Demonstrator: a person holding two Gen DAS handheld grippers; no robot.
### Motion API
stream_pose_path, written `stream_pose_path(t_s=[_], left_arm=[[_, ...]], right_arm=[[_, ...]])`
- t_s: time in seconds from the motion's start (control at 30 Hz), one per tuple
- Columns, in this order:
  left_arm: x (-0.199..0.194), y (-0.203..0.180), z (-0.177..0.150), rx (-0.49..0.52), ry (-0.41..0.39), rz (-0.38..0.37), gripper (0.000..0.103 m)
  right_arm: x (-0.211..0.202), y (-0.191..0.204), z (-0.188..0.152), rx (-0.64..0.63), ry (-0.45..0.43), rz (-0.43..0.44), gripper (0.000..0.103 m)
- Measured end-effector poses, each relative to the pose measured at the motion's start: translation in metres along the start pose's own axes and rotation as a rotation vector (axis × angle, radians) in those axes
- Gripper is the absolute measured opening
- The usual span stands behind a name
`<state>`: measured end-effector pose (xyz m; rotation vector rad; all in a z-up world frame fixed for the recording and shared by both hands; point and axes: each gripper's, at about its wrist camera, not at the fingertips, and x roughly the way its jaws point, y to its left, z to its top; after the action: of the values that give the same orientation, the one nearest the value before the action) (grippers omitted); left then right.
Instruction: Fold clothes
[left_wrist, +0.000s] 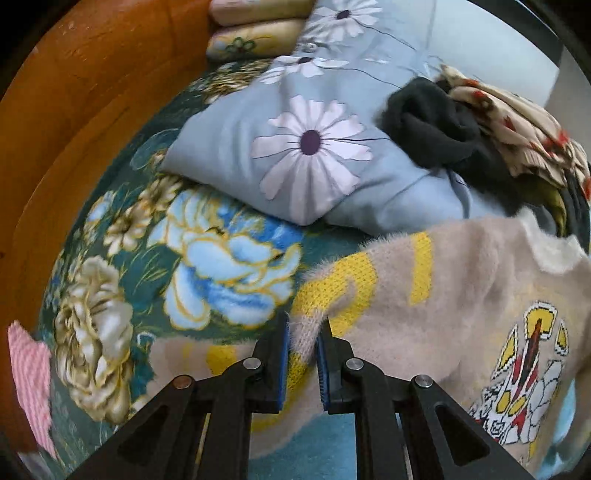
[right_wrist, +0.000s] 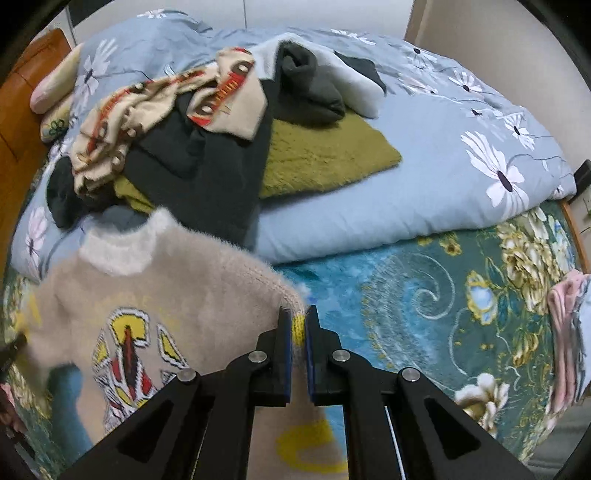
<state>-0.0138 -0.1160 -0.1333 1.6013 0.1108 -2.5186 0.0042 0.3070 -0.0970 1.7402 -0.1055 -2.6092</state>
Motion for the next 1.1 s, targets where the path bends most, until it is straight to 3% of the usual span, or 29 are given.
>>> stream_pose_path(t_s=[0.17,0.23,0.3,0.33,0.37,0.47,0.57,0.73,0.87,0.97,1.1], left_arm=[[0.001,0.003,-0.004,0.000,0.042,0.041,0.015],[0.003,0.004,-0.004,-0.025,0.064,0.014,0.018],[0.001,0.003,-0.007,-0.031,0.068,-0.021,0.019],[-0.001,0.000,-0.009,-0.019,0.070,-0.033,0.019],[-0.004,-0.002,-0.011,-0.009,0.076,-0.038,0.023],[-0.017,-0.003,-0.024,-0.019,0.071,-0.069,0.029],[-0.034,0.002,-0.040,-0.068,0.047,-0.098,0.041],[-0.051,0.005,-0.064,-0.134,0.061,-0.127,0.045],[-0.057,-0.005,-0.072,-0.136,0.090,-0.143,0.046],[-0.066,-0.015,-0.073,-0.123,0.082,-0.150,0.046],[-0.083,-0.028,-0.072,-0.092,0.056,-0.155,0.049]], right_arm=[[-0.006,0.021,0.013,-0.054,-0.024,0.009,0.007],[-0.006,0.023,0.013,-0.070,-0.027,0.018,0.007],[-0.014,0.015,0.011,-0.075,-0.065,0.029,0.016],[-0.017,0.010,0.010,-0.074,-0.081,0.039,0.039],[-0.023,0.001,0.008,-0.058,-0.094,0.060,0.050],[-0.040,-0.042,-0.006,0.019,-0.143,0.123,0.050],[-0.037,-0.095,-0.040,0.100,-0.073,0.174,0.051],[0.005,-0.166,-0.122,0.165,0.208,0.355,0.051],[0.021,-0.167,-0.161,0.103,0.315,0.451,0.051],[0.023,-0.149,-0.164,0.051,0.318,0.537,0.051],[0.039,-0.121,-0.163,-0.024,0.351,0.488,0.051]])
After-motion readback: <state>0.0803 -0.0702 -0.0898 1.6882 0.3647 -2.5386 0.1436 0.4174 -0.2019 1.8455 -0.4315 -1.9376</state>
